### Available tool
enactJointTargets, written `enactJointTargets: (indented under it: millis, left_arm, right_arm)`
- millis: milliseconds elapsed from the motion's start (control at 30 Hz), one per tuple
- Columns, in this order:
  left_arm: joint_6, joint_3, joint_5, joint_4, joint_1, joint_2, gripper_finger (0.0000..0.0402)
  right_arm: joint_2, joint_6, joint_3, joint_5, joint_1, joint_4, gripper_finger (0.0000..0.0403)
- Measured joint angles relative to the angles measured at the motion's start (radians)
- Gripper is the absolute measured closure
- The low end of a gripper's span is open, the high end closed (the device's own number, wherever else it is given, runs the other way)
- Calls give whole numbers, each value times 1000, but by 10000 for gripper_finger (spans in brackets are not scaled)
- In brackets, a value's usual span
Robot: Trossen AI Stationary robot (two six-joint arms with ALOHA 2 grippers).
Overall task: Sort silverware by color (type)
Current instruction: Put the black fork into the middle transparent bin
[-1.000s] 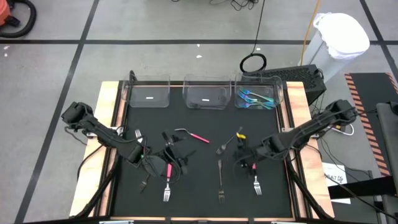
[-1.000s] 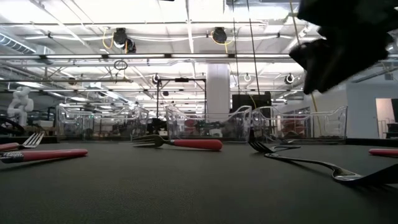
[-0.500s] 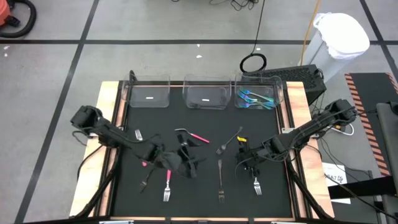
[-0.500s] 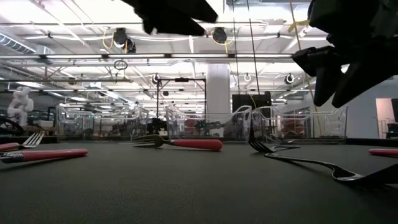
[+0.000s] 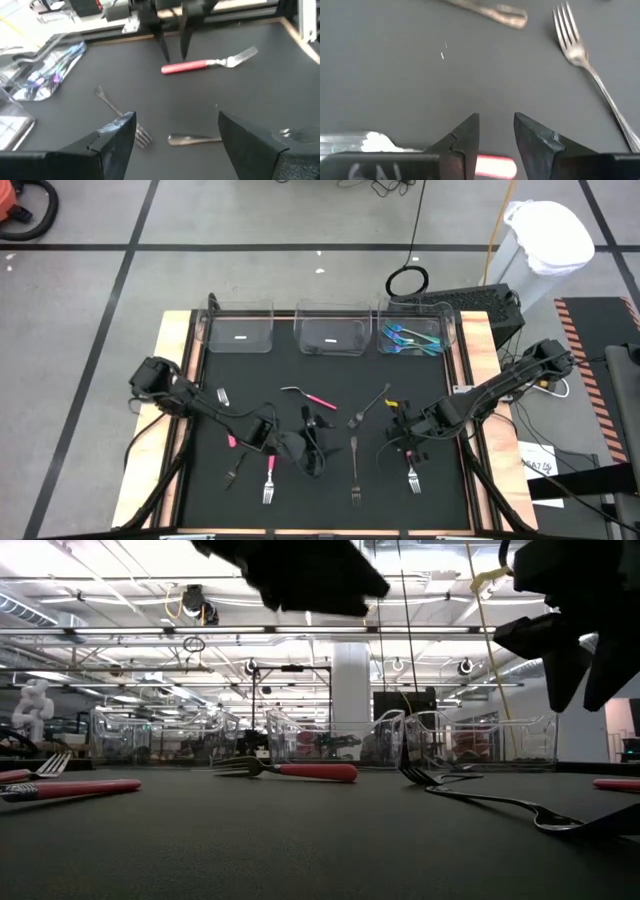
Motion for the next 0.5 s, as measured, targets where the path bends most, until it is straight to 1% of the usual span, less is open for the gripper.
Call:
enactJointTargets:
  millis: [200,500]
  left_arm:
    - [-8,0,0,3,27,65,118]
    - [-1,0,20,3,37,120,118]
  right_arm:
    - [0,-78,0,2,0,-34,287]
    - [0,-113,0,3,-1,-33,287]
